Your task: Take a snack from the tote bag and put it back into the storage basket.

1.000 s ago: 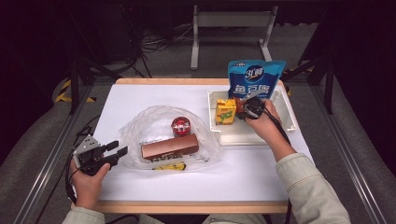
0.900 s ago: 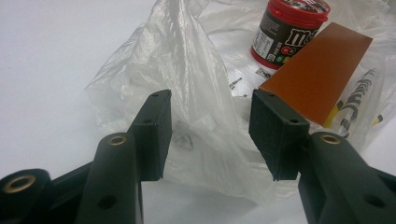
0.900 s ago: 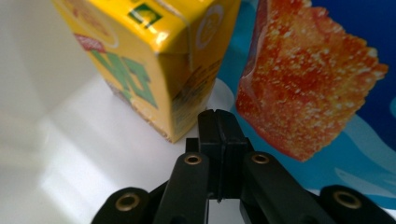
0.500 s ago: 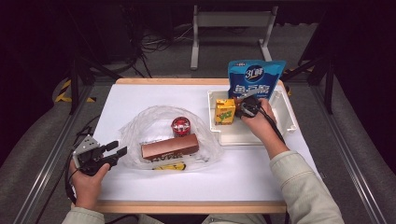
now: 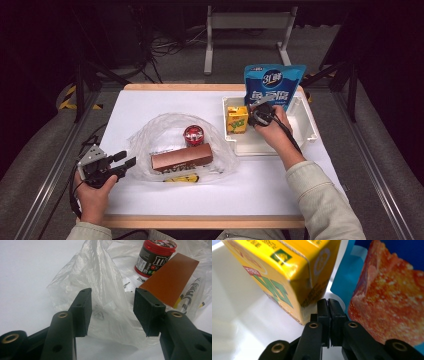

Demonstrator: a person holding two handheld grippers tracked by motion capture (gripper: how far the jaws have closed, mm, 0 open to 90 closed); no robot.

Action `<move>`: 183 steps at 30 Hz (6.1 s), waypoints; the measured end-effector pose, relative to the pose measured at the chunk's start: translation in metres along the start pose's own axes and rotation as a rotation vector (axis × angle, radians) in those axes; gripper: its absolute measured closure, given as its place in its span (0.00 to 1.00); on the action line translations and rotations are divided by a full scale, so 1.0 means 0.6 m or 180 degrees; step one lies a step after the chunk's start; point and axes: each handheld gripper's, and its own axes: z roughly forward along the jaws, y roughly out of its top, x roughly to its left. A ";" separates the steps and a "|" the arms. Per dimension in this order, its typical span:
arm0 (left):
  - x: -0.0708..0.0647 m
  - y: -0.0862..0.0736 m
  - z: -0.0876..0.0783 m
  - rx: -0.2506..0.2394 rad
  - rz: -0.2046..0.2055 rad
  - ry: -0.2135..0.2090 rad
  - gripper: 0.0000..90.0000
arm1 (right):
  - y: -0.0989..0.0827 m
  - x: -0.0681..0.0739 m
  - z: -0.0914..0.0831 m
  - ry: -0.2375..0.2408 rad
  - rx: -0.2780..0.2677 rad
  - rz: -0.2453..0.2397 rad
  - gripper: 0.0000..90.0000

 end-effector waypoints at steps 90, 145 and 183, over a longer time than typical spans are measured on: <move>0.002 0.002 0.004 -0.0022 0.0003 -0.0013 0.55 | 0.001 0.040 0.007 0.0369 -0.0640 0.0113 0.85; 0.000 0.002 0.002 -0.0056 0.0026 -0.0051 0.54 | 0.136 0.195 -0.062 0.1298 -0.1177 -0.0490 0.25; 0.004 0.001 0.000 -0.0053 0.0018 -0.0020 0.54 | 0.159 0.239 0.027 0.1267 -0.0697 -0.0606 0.16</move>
